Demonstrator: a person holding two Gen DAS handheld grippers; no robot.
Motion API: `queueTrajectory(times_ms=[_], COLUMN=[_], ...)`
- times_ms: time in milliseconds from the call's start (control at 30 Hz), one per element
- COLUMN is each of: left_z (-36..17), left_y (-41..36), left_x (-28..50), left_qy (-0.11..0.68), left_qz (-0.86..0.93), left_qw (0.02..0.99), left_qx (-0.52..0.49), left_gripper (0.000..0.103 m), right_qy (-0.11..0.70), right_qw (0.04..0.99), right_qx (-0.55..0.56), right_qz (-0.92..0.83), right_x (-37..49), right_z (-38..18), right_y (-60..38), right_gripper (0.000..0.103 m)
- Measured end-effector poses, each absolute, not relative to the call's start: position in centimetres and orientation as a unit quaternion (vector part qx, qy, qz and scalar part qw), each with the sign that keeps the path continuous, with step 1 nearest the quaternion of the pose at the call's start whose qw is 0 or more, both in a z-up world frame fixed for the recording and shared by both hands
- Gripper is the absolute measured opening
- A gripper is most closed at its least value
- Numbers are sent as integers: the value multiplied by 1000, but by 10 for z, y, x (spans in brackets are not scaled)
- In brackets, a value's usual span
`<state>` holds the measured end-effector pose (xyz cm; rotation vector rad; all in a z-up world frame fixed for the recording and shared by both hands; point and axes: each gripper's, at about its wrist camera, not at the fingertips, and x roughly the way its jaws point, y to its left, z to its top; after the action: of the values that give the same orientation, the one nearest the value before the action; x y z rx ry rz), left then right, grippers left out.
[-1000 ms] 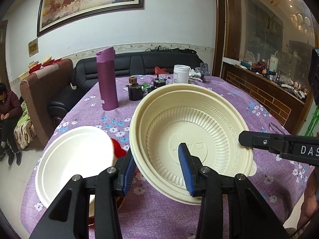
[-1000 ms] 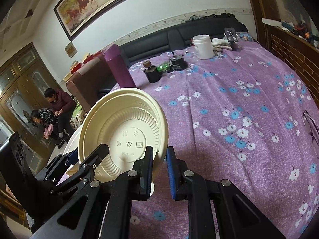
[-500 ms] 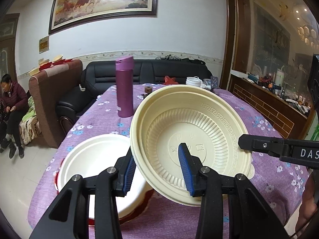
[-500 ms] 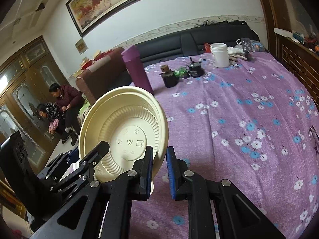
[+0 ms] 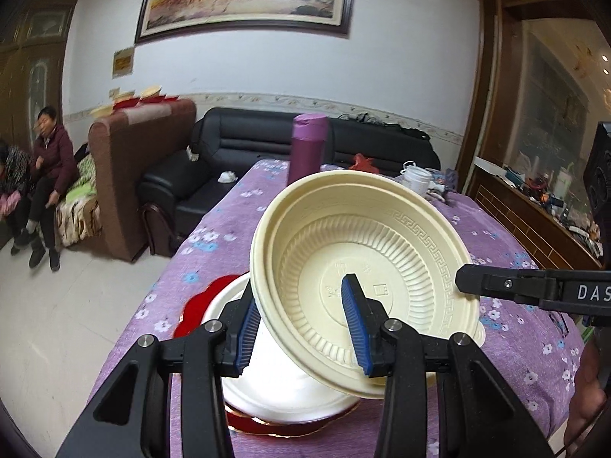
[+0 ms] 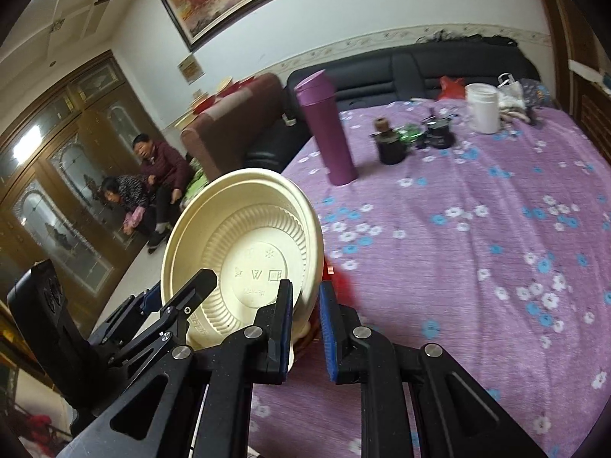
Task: Organize plates and bowls
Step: 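Carry the beige bowl with the left tool to the red plates, then lower the beige bowl onto the stacked bowls and open the left tool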
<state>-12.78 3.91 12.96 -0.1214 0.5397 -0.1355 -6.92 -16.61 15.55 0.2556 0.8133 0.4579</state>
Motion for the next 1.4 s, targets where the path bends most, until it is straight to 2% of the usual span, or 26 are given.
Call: queueTrajectory(times_ms=[300, 700, 1167, 1400], left_z=[106, 89, 92, 102], left_y=[70, 75, 74, 89], left_x=[-113, -112, -113, -120], left_qy=[313, 331, 330, 316], left_qz=[-51, -36, -36, -46], left_qw=[944, 938, 939, 941], left_qx=[-91, -91, -92, -110], left_gripper=[40, 40, 42, 42], right_qy=[435, 457, 443, 428], right_qw=[864, 857, 863, 868], right_qx=[112, 90, 93, 130], right_qz=[229, 222, 224, 216], right_x=[-44, -34, -38, -42], right_z=[130, 107, 114, 120], right_y=[-129, -110, -115, -141], right_gripper=[16, 17, 17, 17])
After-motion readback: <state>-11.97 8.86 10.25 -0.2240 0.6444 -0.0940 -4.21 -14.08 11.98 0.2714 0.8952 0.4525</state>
